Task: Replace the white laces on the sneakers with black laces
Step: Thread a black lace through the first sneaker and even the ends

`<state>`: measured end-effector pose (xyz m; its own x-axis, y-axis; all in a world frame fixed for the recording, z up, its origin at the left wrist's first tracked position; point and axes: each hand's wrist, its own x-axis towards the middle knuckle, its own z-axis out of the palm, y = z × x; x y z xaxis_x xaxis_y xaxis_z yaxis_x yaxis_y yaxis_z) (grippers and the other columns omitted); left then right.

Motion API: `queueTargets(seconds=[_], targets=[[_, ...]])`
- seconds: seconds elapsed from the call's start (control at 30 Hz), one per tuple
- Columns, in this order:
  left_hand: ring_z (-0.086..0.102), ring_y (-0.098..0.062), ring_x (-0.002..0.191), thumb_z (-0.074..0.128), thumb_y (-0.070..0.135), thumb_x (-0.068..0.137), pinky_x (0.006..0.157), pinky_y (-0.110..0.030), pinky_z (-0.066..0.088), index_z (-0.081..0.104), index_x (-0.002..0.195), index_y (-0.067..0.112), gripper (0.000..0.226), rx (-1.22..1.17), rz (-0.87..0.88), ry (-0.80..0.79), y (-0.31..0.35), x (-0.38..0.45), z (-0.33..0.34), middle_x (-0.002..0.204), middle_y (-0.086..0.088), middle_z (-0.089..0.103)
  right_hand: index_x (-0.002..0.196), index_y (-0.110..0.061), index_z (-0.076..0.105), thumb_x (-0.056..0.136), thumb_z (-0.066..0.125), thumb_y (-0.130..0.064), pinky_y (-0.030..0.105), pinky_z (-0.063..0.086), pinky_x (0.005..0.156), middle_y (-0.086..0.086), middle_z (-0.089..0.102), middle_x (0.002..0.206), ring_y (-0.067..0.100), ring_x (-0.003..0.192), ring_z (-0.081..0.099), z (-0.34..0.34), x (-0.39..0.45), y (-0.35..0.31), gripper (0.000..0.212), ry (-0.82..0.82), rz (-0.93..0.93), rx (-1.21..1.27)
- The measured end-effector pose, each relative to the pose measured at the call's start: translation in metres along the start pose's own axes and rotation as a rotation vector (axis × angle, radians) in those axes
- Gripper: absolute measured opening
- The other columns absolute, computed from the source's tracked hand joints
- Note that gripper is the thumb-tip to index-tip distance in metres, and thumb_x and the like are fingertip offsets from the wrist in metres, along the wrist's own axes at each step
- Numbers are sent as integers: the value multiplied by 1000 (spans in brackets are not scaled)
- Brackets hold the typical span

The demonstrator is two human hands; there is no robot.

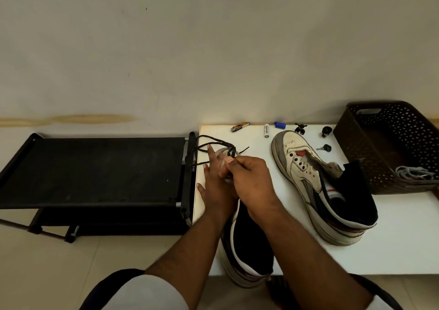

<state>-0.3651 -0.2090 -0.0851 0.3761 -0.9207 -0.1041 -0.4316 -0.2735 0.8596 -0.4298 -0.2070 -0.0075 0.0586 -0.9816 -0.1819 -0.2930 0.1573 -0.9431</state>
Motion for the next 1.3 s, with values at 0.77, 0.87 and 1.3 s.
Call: queueTargets(seconds=[0.77, 0.87, 1.3], targets=[[62, -19, 90, 53, 70, 80, 86, -36, 39, 59, 95, 21, 51, 854, -94, -114, 41, -9, -35, 84, 2, 60, 69, -10, 69, 98, 50, -22, 33, 54, 81, 9, 71, 82, 25, 90, 67, -14, 17, 4, 37, 70, 109, 244], [63, -21, 84, 55, 56, 85, 74, -29, 46, 61, 91, 18, 39, 794, -118, -160, 46, -10, -35, 80, 1, 55, 71, -8, 69, 98, 49, -22, 28, 51, 74, 8, 71, 81, 21, 86, 67, -12, 15, 3, 37, 98, 108, 228], [65, -26, 88, 47, 17, 97, 76, -34, 54, 64, 101, 8, 19, 471, -64, -178, 25, -6, -34, 99, -11, 69, 85, -12, 71, 98, 50, -24, 30, 52, 75, 4, 68, 86, 14, 76, 60, 6, -5, 6, 28, 63, 98, 142]])
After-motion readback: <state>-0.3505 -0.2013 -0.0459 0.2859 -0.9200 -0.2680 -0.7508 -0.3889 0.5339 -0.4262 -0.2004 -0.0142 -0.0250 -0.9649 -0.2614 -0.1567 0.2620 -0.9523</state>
